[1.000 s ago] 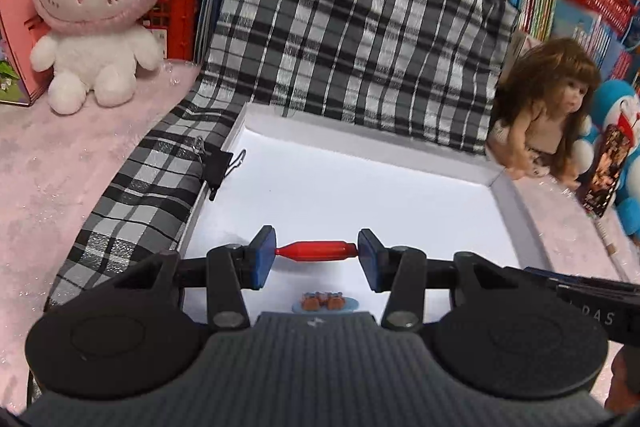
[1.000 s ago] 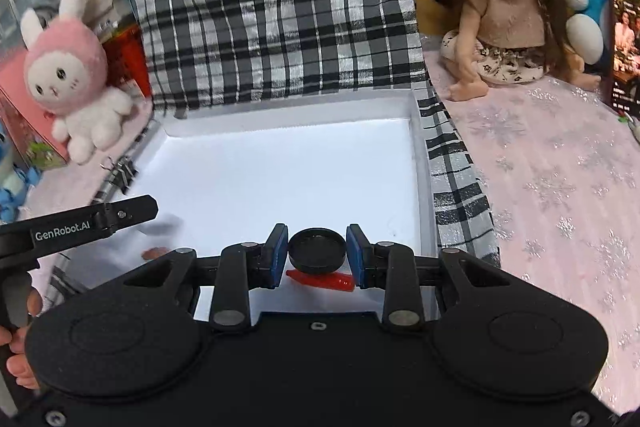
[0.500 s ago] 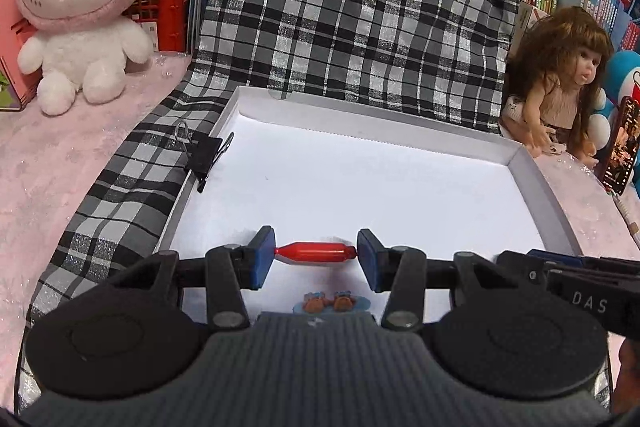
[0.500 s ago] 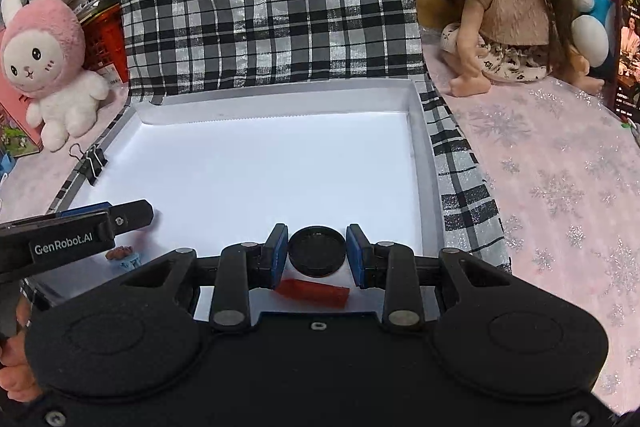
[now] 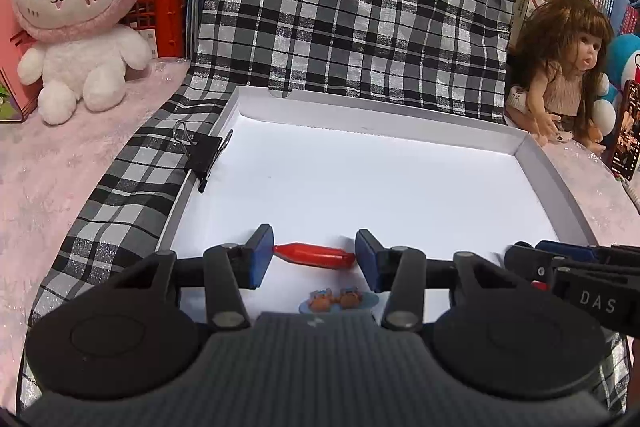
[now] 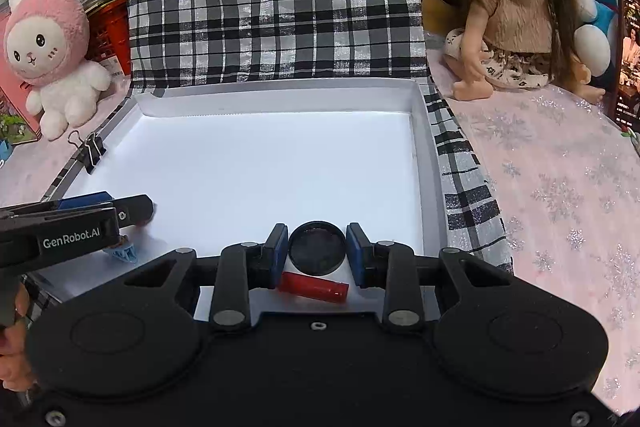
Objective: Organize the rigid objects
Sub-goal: 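Open the left tool to drop the carrot while the right tool releases the lid into the box, then withdraw both open tools from the box back toward the table items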
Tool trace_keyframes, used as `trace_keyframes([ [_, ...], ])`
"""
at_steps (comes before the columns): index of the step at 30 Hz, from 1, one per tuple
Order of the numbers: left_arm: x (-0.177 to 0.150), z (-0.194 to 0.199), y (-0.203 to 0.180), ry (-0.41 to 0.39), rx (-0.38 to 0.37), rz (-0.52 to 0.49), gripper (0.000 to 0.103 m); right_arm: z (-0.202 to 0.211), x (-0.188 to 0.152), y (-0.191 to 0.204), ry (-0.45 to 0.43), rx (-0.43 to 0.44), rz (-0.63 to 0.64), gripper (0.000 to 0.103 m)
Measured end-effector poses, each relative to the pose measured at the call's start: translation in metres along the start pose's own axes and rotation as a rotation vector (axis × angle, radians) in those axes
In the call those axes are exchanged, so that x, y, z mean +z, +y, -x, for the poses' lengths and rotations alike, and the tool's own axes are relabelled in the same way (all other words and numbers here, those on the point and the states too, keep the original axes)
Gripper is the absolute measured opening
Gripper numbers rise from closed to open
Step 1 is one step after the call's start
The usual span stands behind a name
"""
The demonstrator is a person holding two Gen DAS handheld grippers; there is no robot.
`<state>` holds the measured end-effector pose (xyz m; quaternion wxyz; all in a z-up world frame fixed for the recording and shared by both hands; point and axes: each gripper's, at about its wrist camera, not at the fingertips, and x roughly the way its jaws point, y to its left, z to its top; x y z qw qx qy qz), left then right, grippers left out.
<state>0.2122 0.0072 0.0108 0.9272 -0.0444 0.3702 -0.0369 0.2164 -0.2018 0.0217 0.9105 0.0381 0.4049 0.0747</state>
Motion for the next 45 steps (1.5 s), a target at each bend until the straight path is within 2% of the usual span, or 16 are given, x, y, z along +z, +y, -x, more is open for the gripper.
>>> trace_keyframes([
  [6,0.001,0.001,-0.001,-0.007,0.001,0.008,0.062,0.002,-0.001,0.0,-0.006,0.003,0.003,0.031],
  [11,0.001,0.004,0.001,-0.011,-0.014,0.015,0.067,0.006,-0.002,-0.002,-0.007,0.024,-0.007,0.031],
  [20,-0.003,0.031,0.002,-0.079,-0.03,-0.019,0.084,0.023,-0.006,-0.001,-0.057,0.03,0.011,0.032],
  [26,-0.01,0.054,0.005,-0.117,-0.057,-0.026,0.091,0.041,-0.011,-0.002,-0.097,0.044,0.014,0.044],
  [28,-0.013,0.062,0.006,-0.133,-0.064,-0.036,0.098,0.049,-0.014,-0.001,-0.117,0.046,0.02,0.053],
  [30,-0.017,0.071,0.005,-0.157,-0.063,-0.051,0.103,0.056,-0.017,0.0,-0.138,0.049,0.02,0.056],
  [37,-0.028,0.101,-0.002,-0.233,-0.084,-0.115,0.103,0.081,-0.028,0.005,-0.205,0.057,0.056,0.076],
  [40,-0.033,0.109,-0.003,-0.243,-0.096,-0.126,0.103,0.092,-0.034,0.008,-0.24,0.054,0.072,0.082],
  [45,-0.044,0.121,-0.005,-0.264,-0.099,-0.143,0.103,0.107,-0.047,0.014,-0.308,0.015,0.125,0.085],
])
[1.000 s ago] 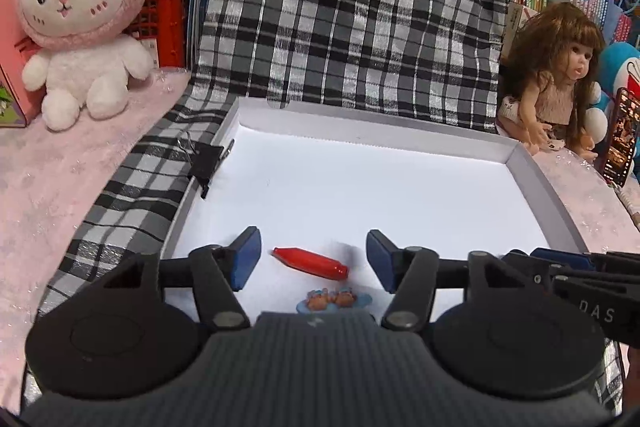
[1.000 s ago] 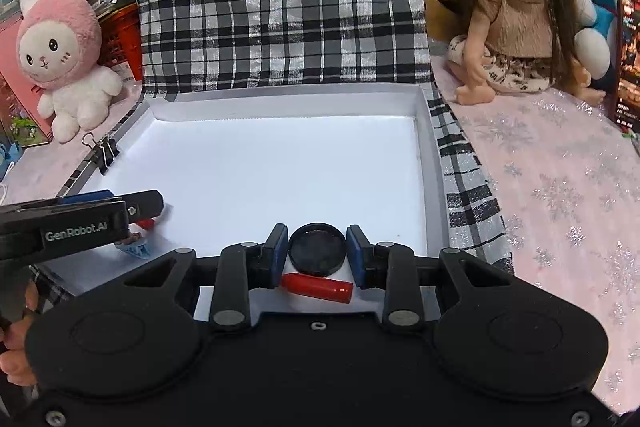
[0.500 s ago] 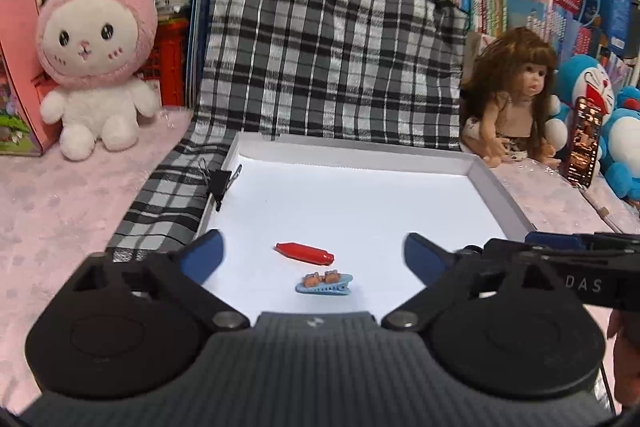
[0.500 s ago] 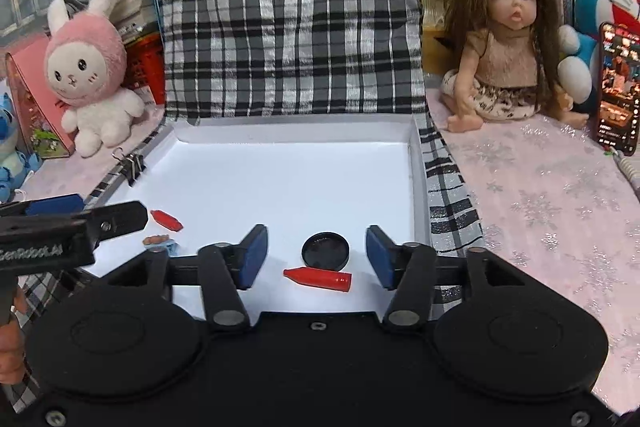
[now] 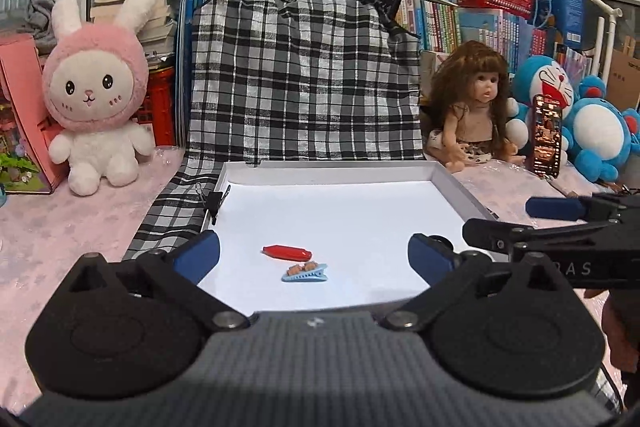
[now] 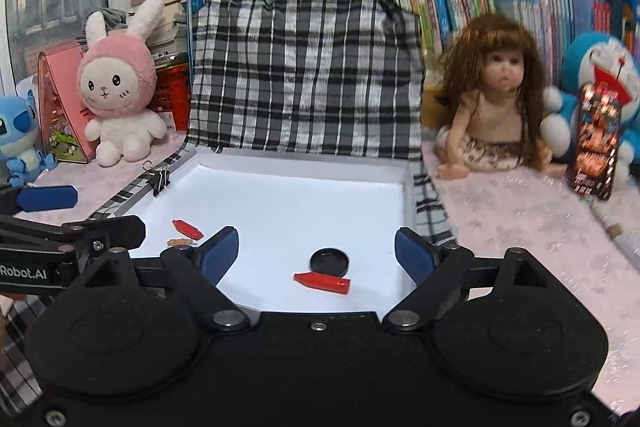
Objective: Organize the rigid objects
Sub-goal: 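Withdraw both open tools from the box back toward the table items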
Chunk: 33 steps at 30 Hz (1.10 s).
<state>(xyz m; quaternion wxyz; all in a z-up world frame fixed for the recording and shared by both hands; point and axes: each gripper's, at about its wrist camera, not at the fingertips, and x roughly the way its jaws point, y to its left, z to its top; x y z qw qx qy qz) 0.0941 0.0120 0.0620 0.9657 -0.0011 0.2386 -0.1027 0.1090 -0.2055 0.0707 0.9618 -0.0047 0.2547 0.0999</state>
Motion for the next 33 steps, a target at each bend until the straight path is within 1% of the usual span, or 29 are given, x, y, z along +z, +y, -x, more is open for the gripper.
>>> trace_keyframes([
  [5,-0.007,0.009,-0.002,0.002,-0.026,0.005,0.103,0.015,-0.01,0.006,-0.042,-0.011,0.054,0.088],
  [9,-0.013,0.014,-0.003,0.003,-0.023,0.006,0.103,0.023,-0.016,0.007,-0.059,-0.026,0.062,0.091],
  [14,-0.02,0.023,-0.004,-0.007,-0.01,0.007,0.103,0.034,-0.025,0.007,-0.068,-0.026,0.056,0.092],
  [18,-0.025,0.027,-0.002,0.001,-0.015,0.03,0.103,0.043,-0.033,0.009,-0.078,-0.024,0.07,0.093],
  [22,-0.032,0.034,-0.002,-0.009,-0.012,0.049,0.103,0.052,-0.042,0.013,-0.086,-0.023,0.081,0.095],
  [27,-0.042,0.043,-0.005,-0.027,-0.015,0.05,0.103,0.059,-0.053,0.015,-0.09,-0.053,0.105,0.095],
  [30,-0.047,0.047,-0.007,-0.034,-0.016,0.048,0.103,0.063,-0.061,0.017,-0.09,-0.054,0.113,0.095],
  [33,-0.052,0.05,-0.008,-0.034,-0.016,0.05,0.103,0.068,-0.068,0.019,-0.108,-0.064,0.122,0.095],
])
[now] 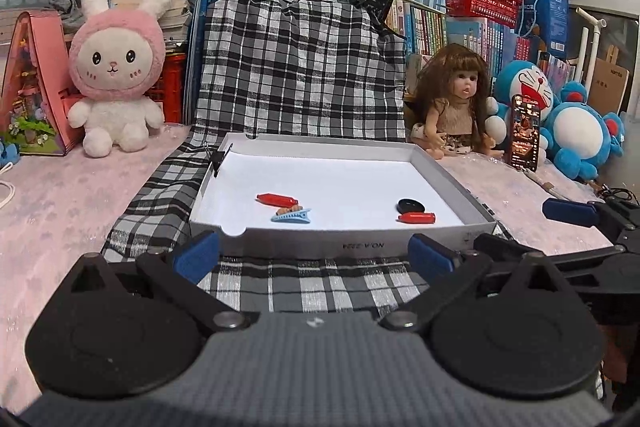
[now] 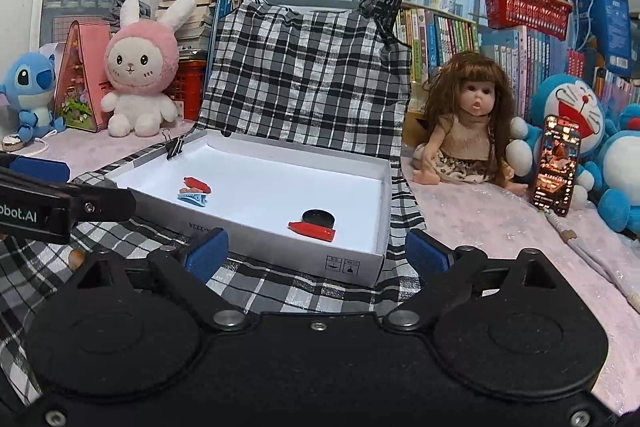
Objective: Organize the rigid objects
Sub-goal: 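Withdraw both open tools from the box back toward the table items, then grasp a black round lid with the right tool while the left tool grasps the clear plastic cup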
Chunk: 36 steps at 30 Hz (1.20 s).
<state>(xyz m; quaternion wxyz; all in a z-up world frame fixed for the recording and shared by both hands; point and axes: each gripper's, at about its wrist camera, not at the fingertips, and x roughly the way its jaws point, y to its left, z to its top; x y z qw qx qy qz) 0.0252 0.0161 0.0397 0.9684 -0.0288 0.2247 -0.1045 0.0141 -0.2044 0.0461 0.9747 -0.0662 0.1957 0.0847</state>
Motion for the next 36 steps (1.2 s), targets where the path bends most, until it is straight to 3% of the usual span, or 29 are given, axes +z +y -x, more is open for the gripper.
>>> trace_keyframes([
  [11,-0.018,0.011,-0.002,0.008,0.009,-0.009,0.103,0.025,-0.025,0.002,-0.018,0.002,-0.003,0.095],
  [36,-0.055,0.018,-0.002,0.065,0.047,-0.05,0.103,0.031,-0.063,0.012,0.089,0.052,-0.062,0.094],
])
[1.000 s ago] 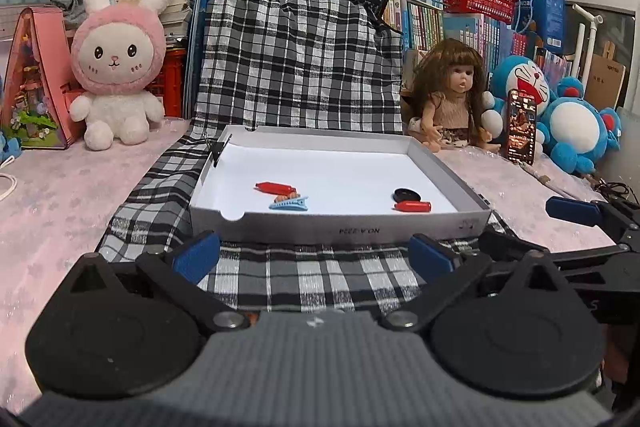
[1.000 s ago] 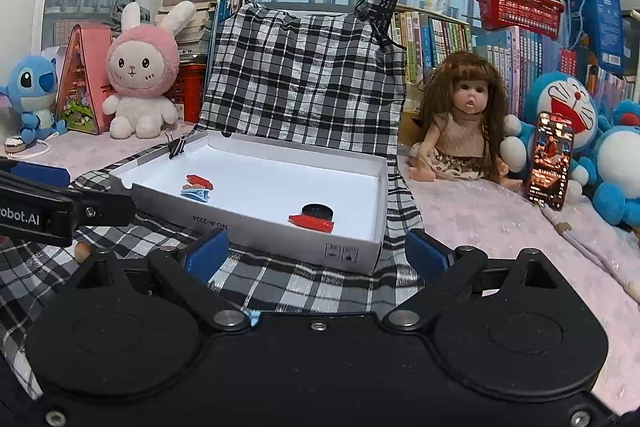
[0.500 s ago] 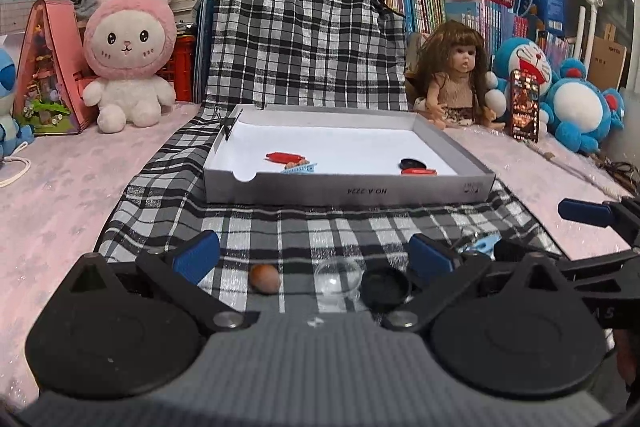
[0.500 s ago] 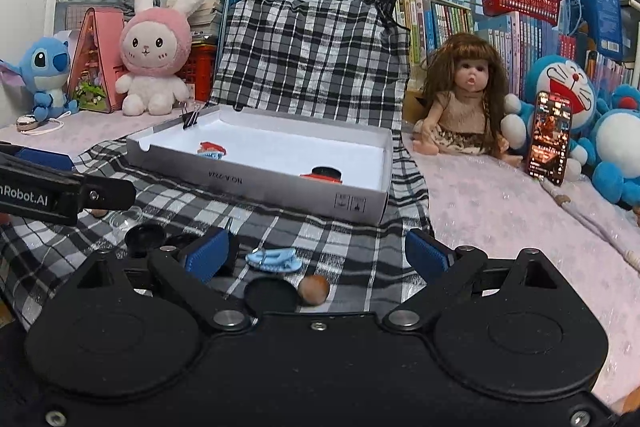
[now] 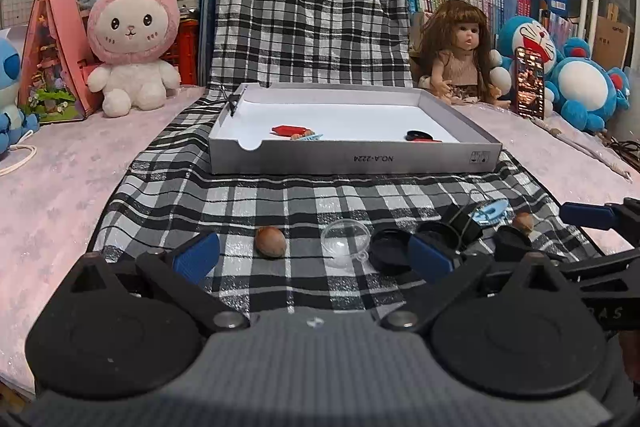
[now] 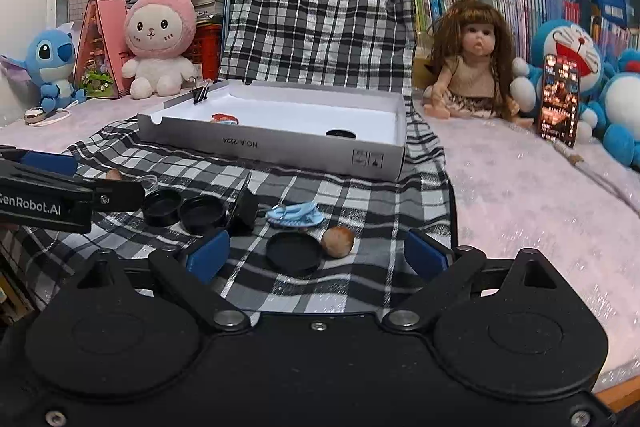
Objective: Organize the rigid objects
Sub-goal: 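Grasp a black round lid with the right tool while the left tool grasps the clear plastic cup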
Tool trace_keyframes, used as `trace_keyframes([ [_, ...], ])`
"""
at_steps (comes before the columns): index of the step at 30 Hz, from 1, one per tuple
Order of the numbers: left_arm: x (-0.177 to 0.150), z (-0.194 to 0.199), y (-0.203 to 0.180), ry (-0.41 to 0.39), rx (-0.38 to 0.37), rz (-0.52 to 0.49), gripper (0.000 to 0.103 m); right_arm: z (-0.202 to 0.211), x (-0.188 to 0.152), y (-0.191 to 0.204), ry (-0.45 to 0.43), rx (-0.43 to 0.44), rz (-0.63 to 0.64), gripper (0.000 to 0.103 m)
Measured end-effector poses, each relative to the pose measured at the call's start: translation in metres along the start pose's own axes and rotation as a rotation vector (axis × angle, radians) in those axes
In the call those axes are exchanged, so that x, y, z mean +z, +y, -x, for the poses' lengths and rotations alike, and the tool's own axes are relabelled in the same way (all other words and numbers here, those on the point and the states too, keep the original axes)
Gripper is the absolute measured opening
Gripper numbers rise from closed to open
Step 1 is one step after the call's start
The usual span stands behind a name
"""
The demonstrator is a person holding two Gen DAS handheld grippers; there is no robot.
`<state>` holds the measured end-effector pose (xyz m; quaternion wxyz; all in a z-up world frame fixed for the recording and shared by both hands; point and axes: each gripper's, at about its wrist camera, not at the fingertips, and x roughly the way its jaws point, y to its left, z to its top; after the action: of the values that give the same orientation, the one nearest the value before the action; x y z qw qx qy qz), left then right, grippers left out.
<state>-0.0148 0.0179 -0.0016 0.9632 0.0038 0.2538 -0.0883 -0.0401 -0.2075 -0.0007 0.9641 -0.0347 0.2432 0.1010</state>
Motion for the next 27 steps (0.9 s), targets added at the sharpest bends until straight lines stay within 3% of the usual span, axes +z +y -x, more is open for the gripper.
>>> trace_keyframes([
  [3,-0.002,0.0,-0.001,0.007,0.004,-0.007,0.103,-0.001,-0.002,0.002,0.016,0.005,-0.004,0.093],
  [13,-0.006,0.005,-0.002,-0.027,-0.005,0.015,0.103,0.0,-0.003,0.01,0.042,0.043,-0.007,0.072],
  [17,-0.004,0.003,0.0,0.016,-0.043,0.047,0.103,0.0,-0.002,0.014,0.042,0.048,0.007,0.061],
  [27,0.003,0.0,0.0,0.033,-0.034,0.06,0.075,-0.004,0.0,0.014,0.044,0.033,-0.014,0.035],
])
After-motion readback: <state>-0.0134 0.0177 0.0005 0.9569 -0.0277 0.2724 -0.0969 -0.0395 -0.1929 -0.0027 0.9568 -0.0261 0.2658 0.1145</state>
